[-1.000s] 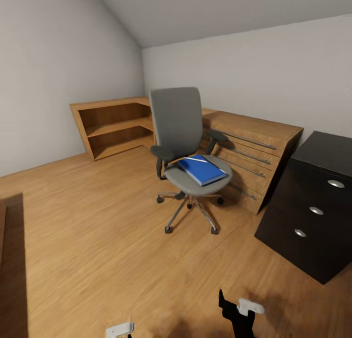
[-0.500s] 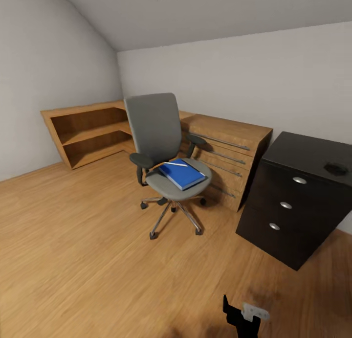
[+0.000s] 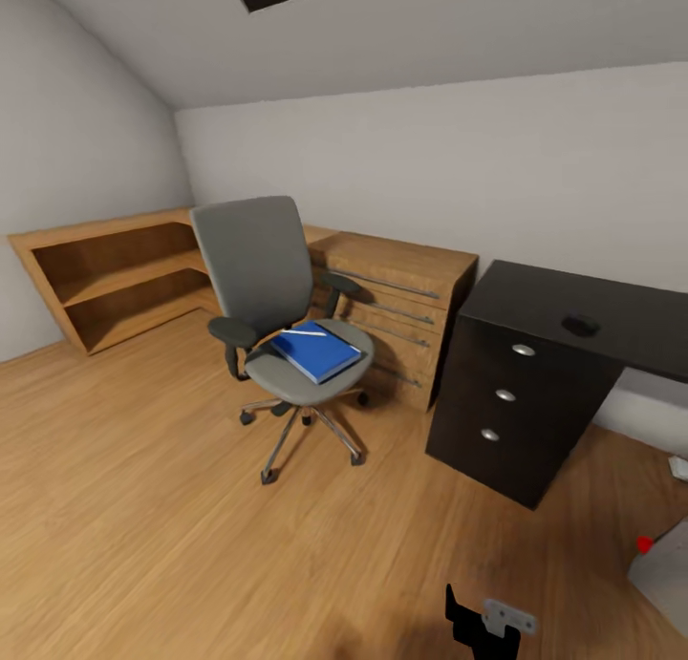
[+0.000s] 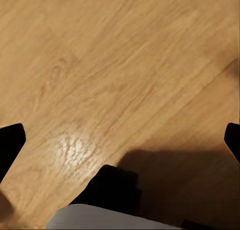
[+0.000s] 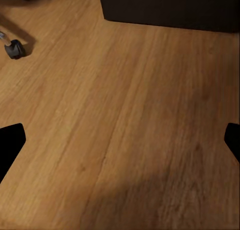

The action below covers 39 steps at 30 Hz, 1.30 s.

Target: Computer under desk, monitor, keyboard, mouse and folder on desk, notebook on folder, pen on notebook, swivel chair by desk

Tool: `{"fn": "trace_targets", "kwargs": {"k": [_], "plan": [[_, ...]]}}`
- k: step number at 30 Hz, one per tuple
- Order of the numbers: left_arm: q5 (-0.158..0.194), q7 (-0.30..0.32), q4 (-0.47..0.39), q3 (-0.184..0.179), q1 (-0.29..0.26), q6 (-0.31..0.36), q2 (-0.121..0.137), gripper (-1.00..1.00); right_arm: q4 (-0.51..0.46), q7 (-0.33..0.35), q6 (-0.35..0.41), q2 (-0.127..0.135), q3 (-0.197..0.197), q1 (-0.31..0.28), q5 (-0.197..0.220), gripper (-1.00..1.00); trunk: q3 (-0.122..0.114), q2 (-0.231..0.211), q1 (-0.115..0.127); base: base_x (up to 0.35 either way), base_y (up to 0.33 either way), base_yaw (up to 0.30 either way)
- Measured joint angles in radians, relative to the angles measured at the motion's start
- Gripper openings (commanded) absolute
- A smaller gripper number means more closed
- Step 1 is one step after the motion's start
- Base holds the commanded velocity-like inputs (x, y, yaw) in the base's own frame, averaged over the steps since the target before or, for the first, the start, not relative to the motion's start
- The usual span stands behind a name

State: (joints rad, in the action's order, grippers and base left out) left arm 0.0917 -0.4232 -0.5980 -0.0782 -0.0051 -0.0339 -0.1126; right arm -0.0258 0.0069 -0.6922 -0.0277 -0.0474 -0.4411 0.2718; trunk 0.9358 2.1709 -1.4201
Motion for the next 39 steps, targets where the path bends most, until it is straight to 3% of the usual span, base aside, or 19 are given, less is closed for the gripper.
{"fn": "trace_targets", "kwargs": {"k": [7,11,25,32,39], "plan": [[0.002,0.098,0.088,0.002,-0.041,-0.002,0.007,1.00,0.000,0.000,0.000,0.000,0.001,0.000,-0.005,1.00,-0.028,-0.049,0.027,0.000,0.000,-0.252],[0.003,0.147,0.116,0.002,-0.056,-0.003,0.029,1.00,0.000,0.000,0.000,-0.001,0.001,0.000,-0.006,1.00,-0.044,-0.077,0.042,0.000,0.000,-0.247],[0.004,0.151,0.116,0.004,-0.068,-0.008,0.045,1.00,0.000,0.001,0.000,-0.003,0.003,0.000,-0.010,1.00,-0.100,-0.175,0.096,0.000,0.000,-0.253],[0.003,0.145,0.112,0.008,-0.068,-0.071,0.041,1.00,0.002,0.001,-0.004,-0.008,0.004,0.000,-0.011,1.00,-0.128,-0.224,0.123,0.000,0.000,-0.254],[0.003,0.142,0.112,0.009,-0.068,-0.082,0.042,1.00,0.004,0.001,-0.039,-0.008,0.003,0.000,-0.010,1.00,-0.157,-0.273,0.150,0.000,0.000,-0.252]]}}
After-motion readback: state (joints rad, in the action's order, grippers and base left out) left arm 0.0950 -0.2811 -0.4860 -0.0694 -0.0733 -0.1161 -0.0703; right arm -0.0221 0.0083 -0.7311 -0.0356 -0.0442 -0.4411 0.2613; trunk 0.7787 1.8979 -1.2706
